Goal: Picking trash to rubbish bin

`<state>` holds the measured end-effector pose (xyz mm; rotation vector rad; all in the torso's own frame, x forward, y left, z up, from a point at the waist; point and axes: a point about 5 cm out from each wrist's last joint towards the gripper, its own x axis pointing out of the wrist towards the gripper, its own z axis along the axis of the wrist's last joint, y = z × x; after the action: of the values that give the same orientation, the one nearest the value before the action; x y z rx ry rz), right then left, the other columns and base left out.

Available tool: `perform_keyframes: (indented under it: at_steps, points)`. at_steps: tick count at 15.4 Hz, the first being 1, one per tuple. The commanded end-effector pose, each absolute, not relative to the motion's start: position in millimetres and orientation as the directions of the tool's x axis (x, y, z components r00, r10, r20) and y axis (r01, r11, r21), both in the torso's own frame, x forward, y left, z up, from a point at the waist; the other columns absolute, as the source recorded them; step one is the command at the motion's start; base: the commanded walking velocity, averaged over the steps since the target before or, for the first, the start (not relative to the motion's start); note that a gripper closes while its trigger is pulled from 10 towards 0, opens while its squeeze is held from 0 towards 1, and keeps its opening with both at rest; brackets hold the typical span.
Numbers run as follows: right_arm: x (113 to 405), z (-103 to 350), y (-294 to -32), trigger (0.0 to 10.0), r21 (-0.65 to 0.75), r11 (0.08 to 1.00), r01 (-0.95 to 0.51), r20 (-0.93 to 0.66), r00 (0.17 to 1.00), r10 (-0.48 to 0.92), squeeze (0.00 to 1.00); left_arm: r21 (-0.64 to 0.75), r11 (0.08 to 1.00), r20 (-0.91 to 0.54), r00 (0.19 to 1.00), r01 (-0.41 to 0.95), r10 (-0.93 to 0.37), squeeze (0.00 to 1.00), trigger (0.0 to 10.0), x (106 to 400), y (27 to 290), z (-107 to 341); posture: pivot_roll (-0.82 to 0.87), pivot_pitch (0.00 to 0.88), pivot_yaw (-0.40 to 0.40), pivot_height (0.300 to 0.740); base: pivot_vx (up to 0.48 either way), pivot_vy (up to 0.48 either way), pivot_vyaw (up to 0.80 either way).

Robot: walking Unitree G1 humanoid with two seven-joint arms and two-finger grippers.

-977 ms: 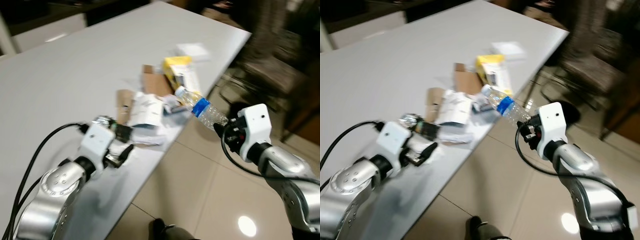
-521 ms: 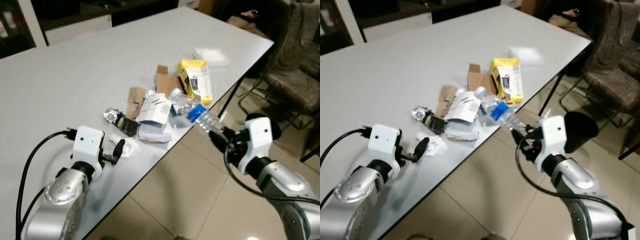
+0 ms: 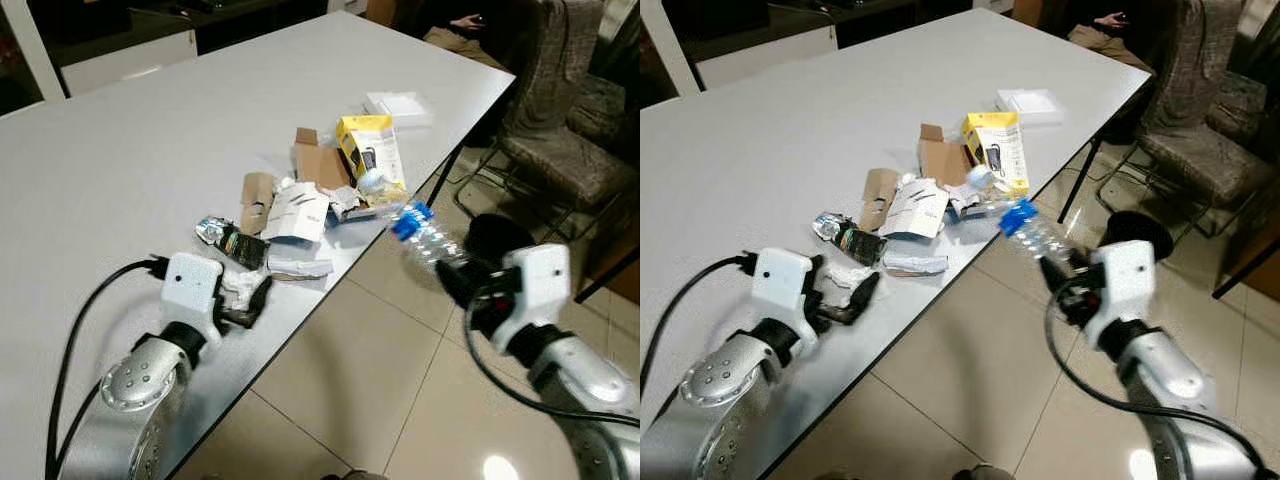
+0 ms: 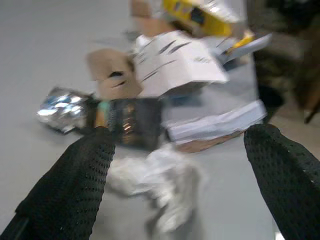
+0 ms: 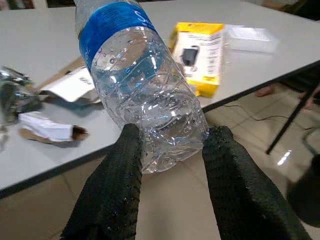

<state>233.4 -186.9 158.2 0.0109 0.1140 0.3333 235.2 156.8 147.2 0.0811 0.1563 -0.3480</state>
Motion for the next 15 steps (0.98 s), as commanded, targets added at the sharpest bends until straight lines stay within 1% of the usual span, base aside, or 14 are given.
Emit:
perform_keyframes:
  at_steps: [1,2,3,4,5,6,8,9,11,14,15]
  points:
    - [233,159,-193,10.0,0.029,0.947,-0.319,-0.109,0.941,0.321,0.00,0.040,0.926,-0.146,0.919,0.375,-0.366,1.00,10.0,236,155,153,-0.02,0.092,-0.113,0.740,0.000,0.000,0.00]
    - [233,159,-192,10.0,0.026,0.942,-0.334,-0.117,0.935,0.334,0.00,0.042,0.923,-0.145,0.917,0.381,-0.372,1.00,10.0,238,155,153,-0.02,0.091,-0.113,0.740,0.000,0.000,0.00]
    - [231,159,-185,10.0,0.012,0.913,-0.408,-0.143,0.903,0.406,0.00,0.103,0.919,-0.171,0.916,0.382,-0.362,1.00,10.0,249,157,147,-0.03,0.095,-0.110,0.740,0.000,0.000,0.00]
    - [227,158,-177,10.0,0.012,0.876,-0.482,-0.165,0.863,0.478,0.00,0.158,0.925,-0.180,0.931,0.346,-0.317,1.00,10.0,257,164,142,-0.04,0.097,-0.111,0.740,0.000,0.000,0.00]
    - [221,157,-170,10.0,0.030,0.832,-0.554,-0.191,0.814,0.548,0.00,0.184,0.930,-0.179,0.941,0.317,-0.286,1.00,10.0,262,171,139,-0.04,0.097,-0.111,0.740,0.000,0.000,0.00]
    - [213,157,-166,10.0,0.045,0.783,-0.620,-0.215,0.759,0.614,0.00,0.205,0.922,-0.196,0.937,0.328,-0.290,1.00,10.0,262,173,137,-0.04,0.101,-0.112,0.740,0.000,0.000,0.00]
    - [205,157,-163,10.0,0.037,0.719,-0.694,-0.250,0.690,0.679,0.00,0.193,0.904,-0.226,0.914,0.382,-0.338,1.00,10.0,258,171,133,-0.04,0.106,-0.111,0.740,0.000,0.000,0.00]
    - [204,157,-166,10.0,0.039,0.715,-0.698,-0.259,0.684,0.681,0.00,0.188,0.895,-0.237,0.903,0.404,-0.358,1.00,10.0,257,169,130,-0.04,0.105,-0.111,0.740,0.000,0.000,0.00]
    - [211,160,-174,10.0,0.006,0.757,-0.654,-0.250,0.732,0.634,0.00,0.131,0.873,-0.244,0.869,0.470,-0.431,1.00,10.0,254,160,123,-0.05,0.106,-0.108,0.740,0.000,0.000,0.00]
    - [219,165,-181,10.0,-0.024,0.809,-0.587,-0.211,0.794,0.570,0.00,0.110,0.862,-0.253,0.852,0.496,-0.458,1.00,10.0,252,156,118,-0.05,0.105,-0.103,0.740,0.000,0.000,0.00]
    - [220,166,-182,10.0,-0.024,0.816,-0.577,-0.204,0.802,0.561,0.00,0.114,0.859,-0.258,0.850,0.499,-0.459,0.94,10.0,253,156,117,-0.05,0.105,-0.102,0.740,0.000,0.000,0.00]
